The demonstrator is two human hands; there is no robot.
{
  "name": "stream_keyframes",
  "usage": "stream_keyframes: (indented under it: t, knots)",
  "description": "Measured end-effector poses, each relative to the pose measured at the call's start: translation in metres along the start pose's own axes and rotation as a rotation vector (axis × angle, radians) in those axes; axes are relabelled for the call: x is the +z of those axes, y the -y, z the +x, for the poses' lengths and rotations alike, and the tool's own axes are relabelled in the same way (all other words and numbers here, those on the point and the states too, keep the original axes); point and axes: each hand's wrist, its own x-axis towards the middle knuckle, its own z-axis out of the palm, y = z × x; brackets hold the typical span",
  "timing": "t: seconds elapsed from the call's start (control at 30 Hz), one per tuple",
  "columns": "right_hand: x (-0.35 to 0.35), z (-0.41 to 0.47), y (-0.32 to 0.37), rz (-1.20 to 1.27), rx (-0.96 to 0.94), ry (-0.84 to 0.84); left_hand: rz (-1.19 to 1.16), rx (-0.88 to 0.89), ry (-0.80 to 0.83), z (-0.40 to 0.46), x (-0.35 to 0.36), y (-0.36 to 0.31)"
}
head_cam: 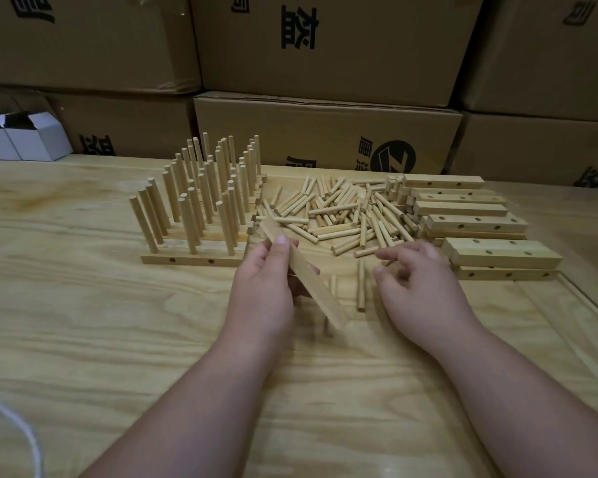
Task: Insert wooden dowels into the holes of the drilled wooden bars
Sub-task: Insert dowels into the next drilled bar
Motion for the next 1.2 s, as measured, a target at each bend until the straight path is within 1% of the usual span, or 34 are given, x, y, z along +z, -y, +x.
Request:
stream_keyframes:
  t: [0.13,0.2,0.27,0.37,0.53,0.63,0.73,0.83,0.9,0.97,1.07,1.2]
  knots:
    - [0.001,0.005,0.002,-0.099,0.038,0.057,0.001,0.008,0.020,-0.001,-0.001,0.000]
    - [0.002,0.006,0.003,-0.184,0.060,0.088,0.022,0.004,0.048,-0.002,0.000,0.000]
    - [0.004,0.008,0.002,-0.218,0.069,0.087,0.058,0.004,0.085,-0.002,0.001,0.001]
    - [0.005,0.009,0.000,-0.171,0.075,0.004,0.068,0.009,0.120,-0.003,0.002,0.001]
    - [0.001,0.012,-0.003,-0.075,0.167,-0.202,-0.062,0.003,0.105,-0.001,0.001,0.000]
    - [-0.002,0.012,-0.002,-0.021,0.222,-0.266,-0.079,-0.022,0.073,0.001,0.001,0.000]
    - [-0.002,0.011,-0.002,0.040,0.227,-0.317,-0.064,-0.027,0.074,0.000,0.002,-0.001]
    - [-0.004,0.010,-0.001,0.176,0.180,-0.374,-0.062,-0.027,0.084,0.000,0.001,-0.002]
    - [-0.004,0.008,0.001,0.322,0.106,-0.351,-0.051,-0.036,0.085,0.001,0.000,-0.003]
    - [-0.002,0.004,0.004,0.417,0.012,-0.290,-0.043,-0.044,0.091,0.001,0.000,-0.004]
    - [0.003,-0.001,0.008,0.454,-0.101,-0.213,-0.029,-0.053,0.103,0.001,0.000,-0.005]
    - [0.006,-0.005,0.013,0.429,-0.234,-0.163,0.002,-0.041,0.117,0.002,-0.001,-0.005]
